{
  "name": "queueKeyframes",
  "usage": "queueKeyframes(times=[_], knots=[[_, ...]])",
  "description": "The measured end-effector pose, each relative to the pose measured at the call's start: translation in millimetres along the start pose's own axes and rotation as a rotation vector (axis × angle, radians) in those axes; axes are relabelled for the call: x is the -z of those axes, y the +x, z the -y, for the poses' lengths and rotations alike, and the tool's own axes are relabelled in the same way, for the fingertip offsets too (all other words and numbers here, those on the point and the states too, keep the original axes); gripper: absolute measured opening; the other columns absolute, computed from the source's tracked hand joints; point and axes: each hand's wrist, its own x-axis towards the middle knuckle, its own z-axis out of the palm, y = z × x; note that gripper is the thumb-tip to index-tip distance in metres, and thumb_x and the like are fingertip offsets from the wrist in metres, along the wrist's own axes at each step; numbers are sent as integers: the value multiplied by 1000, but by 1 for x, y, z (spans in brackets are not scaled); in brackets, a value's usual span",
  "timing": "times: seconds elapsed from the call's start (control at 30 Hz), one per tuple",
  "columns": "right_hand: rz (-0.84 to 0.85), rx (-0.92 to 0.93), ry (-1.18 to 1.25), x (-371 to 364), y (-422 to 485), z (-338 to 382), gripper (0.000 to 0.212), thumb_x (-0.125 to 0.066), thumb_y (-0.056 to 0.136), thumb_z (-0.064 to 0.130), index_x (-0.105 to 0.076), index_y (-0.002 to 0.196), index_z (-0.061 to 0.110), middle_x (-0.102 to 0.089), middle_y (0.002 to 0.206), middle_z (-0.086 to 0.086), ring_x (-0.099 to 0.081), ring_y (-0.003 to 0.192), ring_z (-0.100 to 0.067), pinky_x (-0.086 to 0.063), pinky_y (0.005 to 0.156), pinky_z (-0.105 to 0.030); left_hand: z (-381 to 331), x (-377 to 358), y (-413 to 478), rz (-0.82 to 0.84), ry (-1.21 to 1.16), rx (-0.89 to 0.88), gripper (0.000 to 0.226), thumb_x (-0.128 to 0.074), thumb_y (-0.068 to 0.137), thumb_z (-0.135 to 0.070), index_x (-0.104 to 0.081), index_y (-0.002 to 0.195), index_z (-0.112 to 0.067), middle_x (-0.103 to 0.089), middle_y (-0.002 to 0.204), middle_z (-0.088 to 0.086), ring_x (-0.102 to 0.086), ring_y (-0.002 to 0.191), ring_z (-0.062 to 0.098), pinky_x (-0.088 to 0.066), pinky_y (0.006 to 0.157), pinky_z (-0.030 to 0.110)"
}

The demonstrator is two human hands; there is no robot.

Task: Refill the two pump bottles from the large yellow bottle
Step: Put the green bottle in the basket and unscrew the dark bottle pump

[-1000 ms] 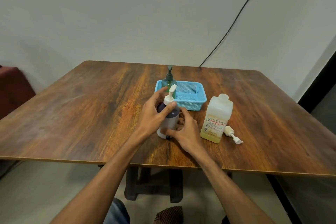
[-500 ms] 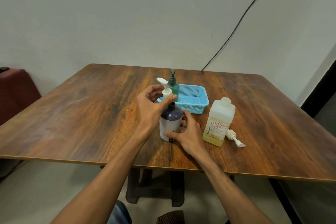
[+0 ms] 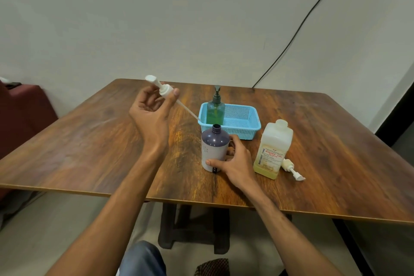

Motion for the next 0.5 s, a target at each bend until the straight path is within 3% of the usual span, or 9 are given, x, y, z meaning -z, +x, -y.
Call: queueKeyframes(times=[0.13,0.23,0.33,0.5], knots=[[3,-3,-6,0,-1,2,81,-93,62,30,-48,130,27,-59,133,5,-58,116,-12,-55,94,-43,9,17,-3,40,74,-35,40,-80,81,-10,-64,117,-6,-74,108,7,-72,102,20,-60,86,31],[5,6,-2,0,-2,4,80,-93,63,29,-48,130,26,-59,133,5,-59,116,-12,-55,94,-42,28,31,-11,136,216,-15,36,-77,83,-6,-64,116,-3,-73,110,8,-72,102,20,-60,89,36],[-2,1,-6,0,-3,4,82,-92,63,29,-47,132,26,-58,135,5,-58,117,-14,-54,95,-44,49,43,-19,209,418,-19,29,-78,82,-6,-68,109,-7,-73,104,3,-71,96,15,-60,89,39],[-18,-7,-45,-1,-2,3,86,-92,63,34,-45,135,27,-56,137,4,-56,119,-14,-53,97,-44,76,58,-35,278,653,0,20,-77,84,-14,-69,101,-19,-71,97,-8,-67,89,4,-61,82,34]])
